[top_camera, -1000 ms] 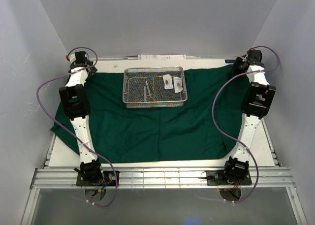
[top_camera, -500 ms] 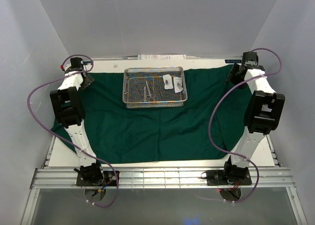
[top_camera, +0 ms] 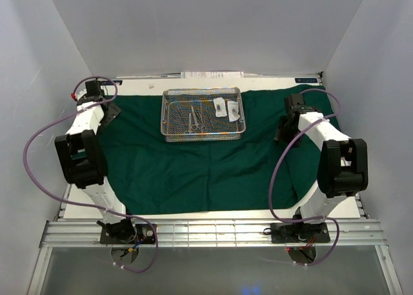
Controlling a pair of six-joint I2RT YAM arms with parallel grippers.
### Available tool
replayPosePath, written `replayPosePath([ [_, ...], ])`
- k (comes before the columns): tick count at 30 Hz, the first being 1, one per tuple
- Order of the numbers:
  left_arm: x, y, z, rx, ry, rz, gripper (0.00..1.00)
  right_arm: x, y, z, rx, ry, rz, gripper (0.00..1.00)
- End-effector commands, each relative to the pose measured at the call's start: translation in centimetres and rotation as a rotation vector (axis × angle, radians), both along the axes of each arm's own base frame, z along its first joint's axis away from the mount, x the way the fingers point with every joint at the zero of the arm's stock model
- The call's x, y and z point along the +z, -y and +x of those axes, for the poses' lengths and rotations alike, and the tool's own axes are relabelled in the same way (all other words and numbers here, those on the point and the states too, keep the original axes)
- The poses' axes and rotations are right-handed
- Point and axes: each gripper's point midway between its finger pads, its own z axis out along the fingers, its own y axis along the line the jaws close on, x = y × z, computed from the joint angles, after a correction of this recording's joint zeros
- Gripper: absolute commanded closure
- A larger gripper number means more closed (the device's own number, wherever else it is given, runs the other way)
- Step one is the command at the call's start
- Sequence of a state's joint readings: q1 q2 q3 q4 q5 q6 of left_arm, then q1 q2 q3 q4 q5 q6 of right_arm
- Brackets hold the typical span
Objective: Open and lay out the surgical kit
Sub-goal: Smooth out the surgical kit at the center of the board.
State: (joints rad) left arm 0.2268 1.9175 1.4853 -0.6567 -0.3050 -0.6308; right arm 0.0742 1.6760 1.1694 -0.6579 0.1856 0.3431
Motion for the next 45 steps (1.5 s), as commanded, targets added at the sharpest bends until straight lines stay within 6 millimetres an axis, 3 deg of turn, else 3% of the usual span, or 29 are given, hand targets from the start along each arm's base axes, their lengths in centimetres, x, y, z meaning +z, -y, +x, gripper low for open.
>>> replayPosePath([
  [1,2.9,1.2,-2.2,-0.009,0.062,-0.024,0.02,-0.2,-0.1,-0.7,-0.04,0.004,-0.048,0.43],
  [9,2.3,4.4,-4.3,-0.136,0.012,-0.002,0.02,-1.4,0.8,-0.5,-0.073,-0.017,-0.152,0.52],
  [16,1.7,5.3,-5.2,-0.162,-0.004,-0.008,0.02,-3.4,0.4,-0.1,-0.048,-0.033,-0.138,0.58],
  [21,1.0,5.8,-6.0,-0.179,-0.02,-0.017,0.02,-4.7,0.8,-0.9,-0.052,-0.069,-0.155,0.61],
  [27,1.1,5.9,-5.9,-0.184,-0.017,-0.018,0.03,-5.4,2.2,-2.3,-0.086,-0.101,-0.18,0.79],
  [31,1.2,5.8,-5.9,-0.186,-0.018,-0.016,0.03,-4.3,3.9,-3.2,-0.132,-0.098,-0.198,0.92],
  [35,0.9,5.7,-6.0,-0.184,-0.031,-0.006,0.03,-2.3,6.4,-5.1,-0.217,-0.082,-0.226,0.92],
  [41,0.9,5.3,-6.3,-0.182,-0.046,0.015,0.03,1.0,13.3,-10.7,-0.529,-0.081,-0.308,0.92],
  [45,0.3,5.4,-6.3,-0.19,-0.055,0.008,0.03,2.8,15.0,-11.3,-0.569,-0.038,-0.298,0.92],
])
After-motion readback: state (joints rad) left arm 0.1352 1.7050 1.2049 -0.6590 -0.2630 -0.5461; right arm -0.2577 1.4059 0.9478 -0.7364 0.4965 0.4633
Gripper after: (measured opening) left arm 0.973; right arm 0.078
